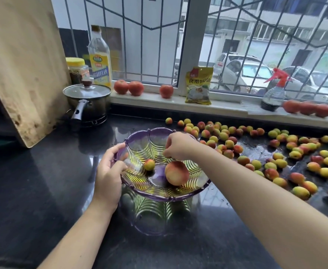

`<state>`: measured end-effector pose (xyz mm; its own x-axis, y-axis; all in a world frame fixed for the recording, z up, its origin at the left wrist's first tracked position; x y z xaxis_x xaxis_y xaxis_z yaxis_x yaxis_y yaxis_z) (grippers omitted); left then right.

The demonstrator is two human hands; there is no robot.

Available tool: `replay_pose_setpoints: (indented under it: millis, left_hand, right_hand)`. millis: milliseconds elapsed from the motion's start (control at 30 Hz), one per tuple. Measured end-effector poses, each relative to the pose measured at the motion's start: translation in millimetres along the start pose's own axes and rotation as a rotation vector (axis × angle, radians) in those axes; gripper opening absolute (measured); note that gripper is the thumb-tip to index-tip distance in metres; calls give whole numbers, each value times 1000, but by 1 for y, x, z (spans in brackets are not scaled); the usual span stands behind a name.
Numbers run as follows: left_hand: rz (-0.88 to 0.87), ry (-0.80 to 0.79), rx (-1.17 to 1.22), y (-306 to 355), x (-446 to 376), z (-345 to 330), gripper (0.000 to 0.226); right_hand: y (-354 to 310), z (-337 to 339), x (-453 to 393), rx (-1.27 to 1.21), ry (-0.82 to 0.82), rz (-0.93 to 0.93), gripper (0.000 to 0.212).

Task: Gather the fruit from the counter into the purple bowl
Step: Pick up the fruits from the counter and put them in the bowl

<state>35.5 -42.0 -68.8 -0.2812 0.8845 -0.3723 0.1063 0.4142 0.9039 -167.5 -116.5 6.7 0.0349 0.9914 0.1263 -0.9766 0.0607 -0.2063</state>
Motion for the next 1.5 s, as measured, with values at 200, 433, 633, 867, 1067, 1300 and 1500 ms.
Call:
replay_pose_setpoints:
  millis: [200, 433, 633, 867, 1067, 1300, 1500]
  left_hand:
    - [5, 37, 9, 4, 1, -2, 46]
    - [-112, 310, 45, 11, -1, 16, 35]
    - [-69, 368, -18, 4, -7, 27, 37]
    - [78, 240, 30, 23, -66, 31, 46]
    - [396, 2, 383, -10, -91, 31, 71]
    - [409, -2, 446, -17, -85, 30, 58]
    - [408, -53, 495, -10, -75, 18, 61]
  right_hand:
    - [-12, -21, -7, 100, -49, 10, 27]
    - [56, 61, 15, -494, 393, -41, 16]
    - [132, 43, -2, -272, 327, -294, 23]
    - [104, -12, -4, -21, 344, -146, 51]
    - [94, -32, -29, 174, 480, -161, 45]
    - [94, -34, -37, 138, 523, -190, 13]
    - [57, 54, -6, -391, 794, -28, 21]
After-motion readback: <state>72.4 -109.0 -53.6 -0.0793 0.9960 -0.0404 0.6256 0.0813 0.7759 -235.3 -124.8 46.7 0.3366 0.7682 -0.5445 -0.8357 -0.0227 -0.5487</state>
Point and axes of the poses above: each hand's wrist, its own x-axis away from the middle knuckle, its own z-axis out of the back of the hand, y = z × x, the point moved 6 cm from there along -x, towards the middle knuckle, and after that the axes turned 12 degrees about -z, right-handed, at the moved point
